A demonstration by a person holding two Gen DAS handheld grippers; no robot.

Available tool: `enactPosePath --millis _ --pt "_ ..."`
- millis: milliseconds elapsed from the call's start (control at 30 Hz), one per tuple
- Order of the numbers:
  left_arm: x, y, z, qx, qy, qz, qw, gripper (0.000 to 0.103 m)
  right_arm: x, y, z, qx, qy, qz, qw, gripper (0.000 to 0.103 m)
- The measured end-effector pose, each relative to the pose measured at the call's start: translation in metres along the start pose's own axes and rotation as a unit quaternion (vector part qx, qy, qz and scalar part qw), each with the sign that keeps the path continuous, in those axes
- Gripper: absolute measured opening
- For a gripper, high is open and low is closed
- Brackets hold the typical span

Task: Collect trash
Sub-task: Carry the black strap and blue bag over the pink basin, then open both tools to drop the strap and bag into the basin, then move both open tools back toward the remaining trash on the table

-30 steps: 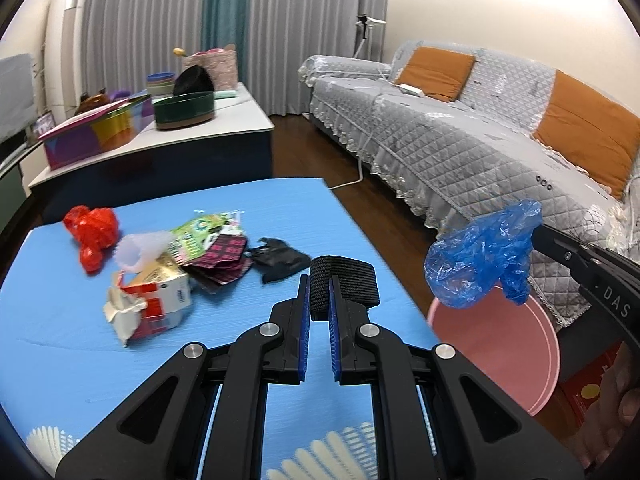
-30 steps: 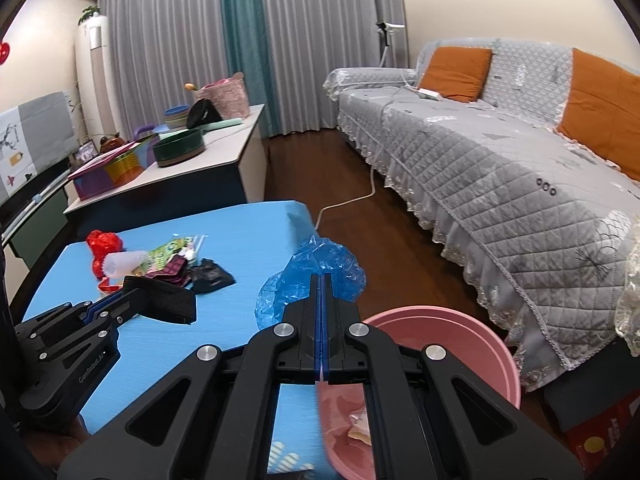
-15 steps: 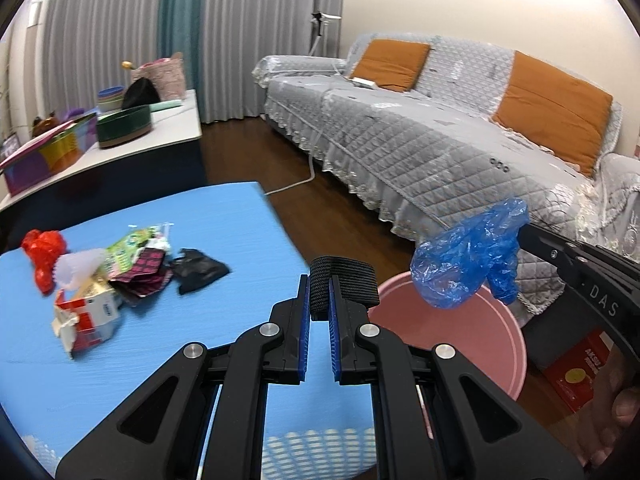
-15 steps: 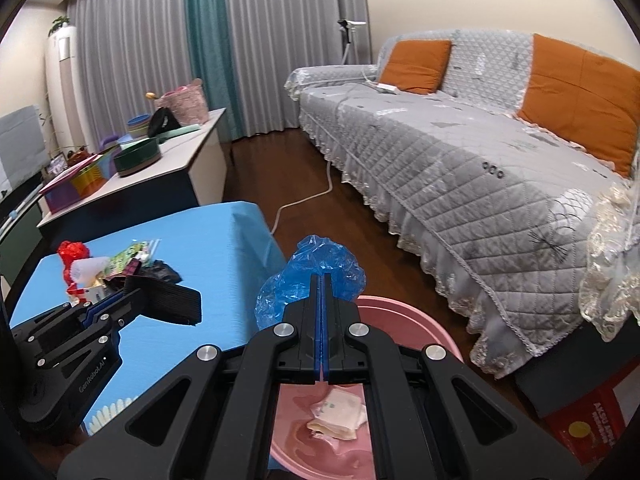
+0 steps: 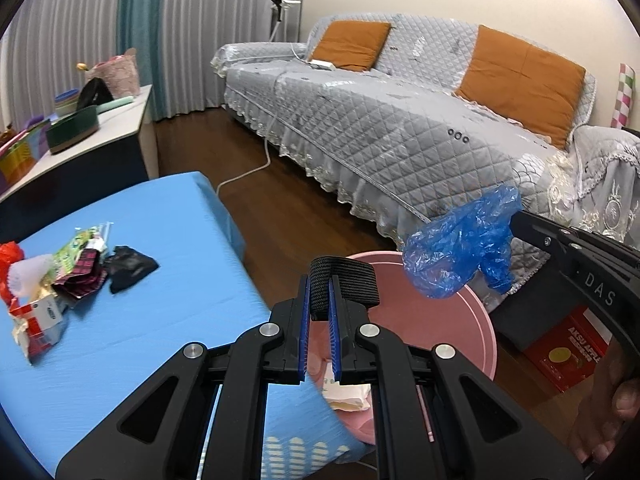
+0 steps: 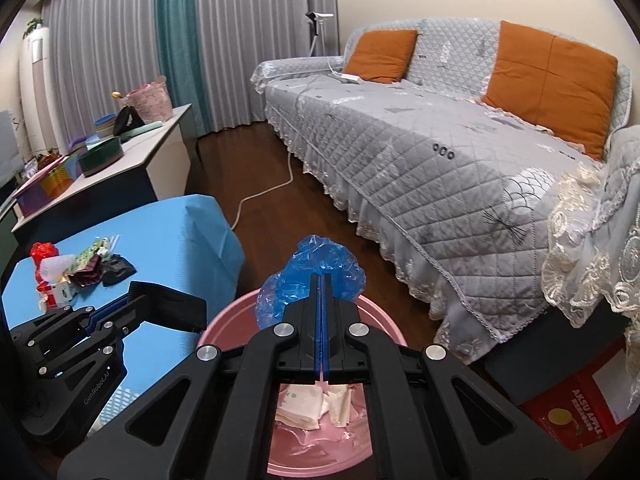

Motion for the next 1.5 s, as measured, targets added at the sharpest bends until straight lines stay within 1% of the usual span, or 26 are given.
enactPosePath --millis 367,400,433,467,500,533,567,733,967,1167,1500 --pt "0.021 -0.016 0.0 -0.019 -0.015 0.015 0.9996 0.009 0.021 -0.004 0.005 -0.012 -0.014 0.016 1.0 0.001" --pt "0.023 -0.018 0.0 -0.024 -0.016 0.021 0.9994 0.011 0.023 -0.004 0.005 -0.013 -0.019 0.018 1.0 0.005" --pt "0.023 -0.02 0.001 -0.029 -0.015 0.023 0.9992 0.016 0.026 -0.004 0.005 -0.015 -0.024 0.019 0.999 0.008" --pt "0.023 -0.021 0.002 -0.031 -0.015 0.023 0.9992 0.019 0.027 -0.005 0.005 -0.015 -0.027 0.018 0.999 0.014" --pt "0.023 -0.022 0.003 -0.033 -0.015 0.025 0.999 0.028 0.029 -0.004 0.006 -0.014 -0.033 0.018 0.999 0.034" --pt "0.024 -0.021 0.004 -0.034 -0.015 0.027 0.999 0.033 0.031 -0.003 0.005 -0.012 -0.038 0.024 0.999 0.052" --pt "0.024 -0.02 0.004 -0.031 -0.015 0.027 0.999 0.034 0.031 -0.002 0.005 -0.01 -0.04 0.028 0.999 0.056" --pt "0.017 -0.013 0.001 -0.023 -0.008 0.025 0.9994 0.034 0.027 -0.001 0.002 -0.007 -0.041 0.028 0.999 0.056" --pt "-0.004 -0.006 0.001 -0.018 0.011 0.018 0.9996 0.034 0.011 0.0 -0.002 0.0 -0.036 0.018 0.999 0.056" --pt "-0.027 0.003 0.001 -0.01 0.029 0.007 0.9995 0.034 -0.013 0.0 -0.007 0.005 -0.023 0.006 1.0 0.056" --pt "-0.075 0.024 0.0 0.016 0.072 -0.023 0.997 0.034 -0.057 0.0 -0.013 0.013 0.004 -0.017 1.0 0.056"
Point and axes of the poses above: each gripper's, at about its wrist camera, not at the fingertips, and y roughly against the way its jaws point, x to its right, z to its underside, the point moved 8 cm from there along -y, roughly the way its jaws point, and after that the axes turned 13 degrees about -x, right-handed, at the moved point
